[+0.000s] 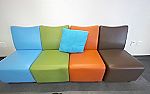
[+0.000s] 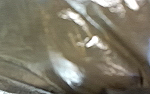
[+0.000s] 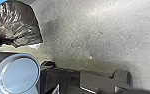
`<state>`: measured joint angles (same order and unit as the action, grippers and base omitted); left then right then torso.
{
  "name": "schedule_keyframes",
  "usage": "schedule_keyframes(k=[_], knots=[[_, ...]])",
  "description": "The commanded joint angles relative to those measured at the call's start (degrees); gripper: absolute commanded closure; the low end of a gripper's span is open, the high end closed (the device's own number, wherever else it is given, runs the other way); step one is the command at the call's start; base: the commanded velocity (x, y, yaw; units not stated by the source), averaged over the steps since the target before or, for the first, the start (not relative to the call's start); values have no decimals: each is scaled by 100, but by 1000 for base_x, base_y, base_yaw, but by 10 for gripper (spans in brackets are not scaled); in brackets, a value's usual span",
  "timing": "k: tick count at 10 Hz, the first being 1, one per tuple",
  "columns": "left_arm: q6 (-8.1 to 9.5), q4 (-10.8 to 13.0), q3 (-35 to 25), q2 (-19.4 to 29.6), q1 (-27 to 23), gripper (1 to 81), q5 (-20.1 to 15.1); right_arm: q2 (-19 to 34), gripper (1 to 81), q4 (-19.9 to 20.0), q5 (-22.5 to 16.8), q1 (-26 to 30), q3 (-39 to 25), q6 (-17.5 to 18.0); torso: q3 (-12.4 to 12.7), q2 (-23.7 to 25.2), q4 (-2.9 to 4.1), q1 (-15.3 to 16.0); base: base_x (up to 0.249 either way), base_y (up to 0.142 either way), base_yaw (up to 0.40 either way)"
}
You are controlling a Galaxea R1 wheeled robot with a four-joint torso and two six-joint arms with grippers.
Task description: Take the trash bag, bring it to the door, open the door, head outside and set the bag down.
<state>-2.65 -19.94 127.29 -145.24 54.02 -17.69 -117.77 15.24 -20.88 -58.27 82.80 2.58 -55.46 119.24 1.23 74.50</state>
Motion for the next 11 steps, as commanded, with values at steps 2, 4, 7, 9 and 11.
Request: schedule_keyframes(k=[2,4,7,9,11], knots=[[-26,-132,-1039,899,-352,811,-718,-319,10,94,127,-251,323,-30,562,-745,0,-480,0,0,0],[-34,-115,-1206,1092,-229,811,-727,-442,10,85,312,-480,332,-38,865,-1159,0,-754,0,0,0],[-130,-89,-1399,1277,79,811,-718,-478,10,76,436,-700,429,-74,846,-1738,0,-1139,0,0,0],[-376,-89,-1549,1357,491,811,-640,-653,10,41,540,-1015,612,-214,929,-2024,0,-1327,0,0,0],[-474,-115,-1769,1374,807,811,-358,-909,10,-30,726,-1314,868,-241,940,-2400,0,-1571,0,0,0]])
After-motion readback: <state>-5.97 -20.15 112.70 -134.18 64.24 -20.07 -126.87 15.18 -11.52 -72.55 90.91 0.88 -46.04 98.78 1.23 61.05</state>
